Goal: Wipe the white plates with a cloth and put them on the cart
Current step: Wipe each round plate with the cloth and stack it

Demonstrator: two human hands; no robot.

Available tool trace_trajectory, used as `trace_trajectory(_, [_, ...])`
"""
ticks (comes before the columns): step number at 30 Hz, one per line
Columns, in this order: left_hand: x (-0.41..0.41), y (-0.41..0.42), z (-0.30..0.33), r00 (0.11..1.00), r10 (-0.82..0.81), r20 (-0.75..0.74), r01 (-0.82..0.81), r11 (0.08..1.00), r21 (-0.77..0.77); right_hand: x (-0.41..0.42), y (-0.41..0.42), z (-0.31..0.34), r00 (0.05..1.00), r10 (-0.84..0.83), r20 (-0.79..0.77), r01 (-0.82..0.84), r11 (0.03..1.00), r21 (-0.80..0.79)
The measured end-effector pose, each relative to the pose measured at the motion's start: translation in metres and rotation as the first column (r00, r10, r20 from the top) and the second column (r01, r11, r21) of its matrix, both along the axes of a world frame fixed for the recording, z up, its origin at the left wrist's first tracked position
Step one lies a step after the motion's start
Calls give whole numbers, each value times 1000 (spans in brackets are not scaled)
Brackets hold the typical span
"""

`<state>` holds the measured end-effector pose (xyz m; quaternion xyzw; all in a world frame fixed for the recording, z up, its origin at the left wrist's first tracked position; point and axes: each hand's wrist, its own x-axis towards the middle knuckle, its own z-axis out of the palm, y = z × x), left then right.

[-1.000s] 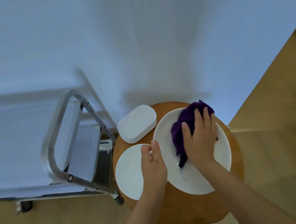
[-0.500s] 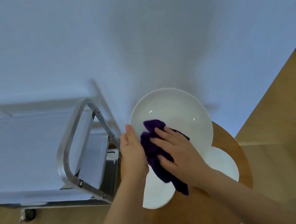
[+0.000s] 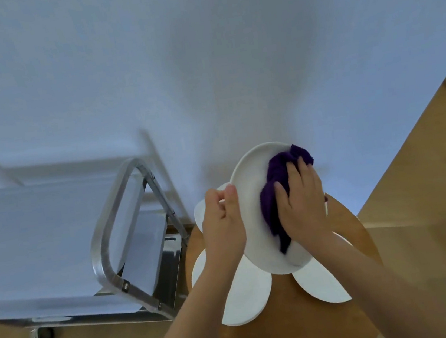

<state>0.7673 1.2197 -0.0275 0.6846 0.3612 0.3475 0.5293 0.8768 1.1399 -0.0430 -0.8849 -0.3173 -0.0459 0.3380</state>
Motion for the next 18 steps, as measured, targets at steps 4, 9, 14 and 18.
trace_trajectory(4, [3,2,1,999,20,-26,-20,1000,14,-30,23,13,967,146,-210,-88,961,263])
trace_trajectory(9, [1,16,1,981,184,64,-157,942,-298,-66,19,11,874,474,-106,-440,866,239])
trace_trajectory(14, [-6,40,12,971,238,39,-208,908,-363,-54,-17,-11,761,640,107,-634,768,-87])
trace_trajectory(18, [-5,45,19,985,173,-16,-169,932,-321,-44,-27,-25,781,497,378,-473,866,-161])
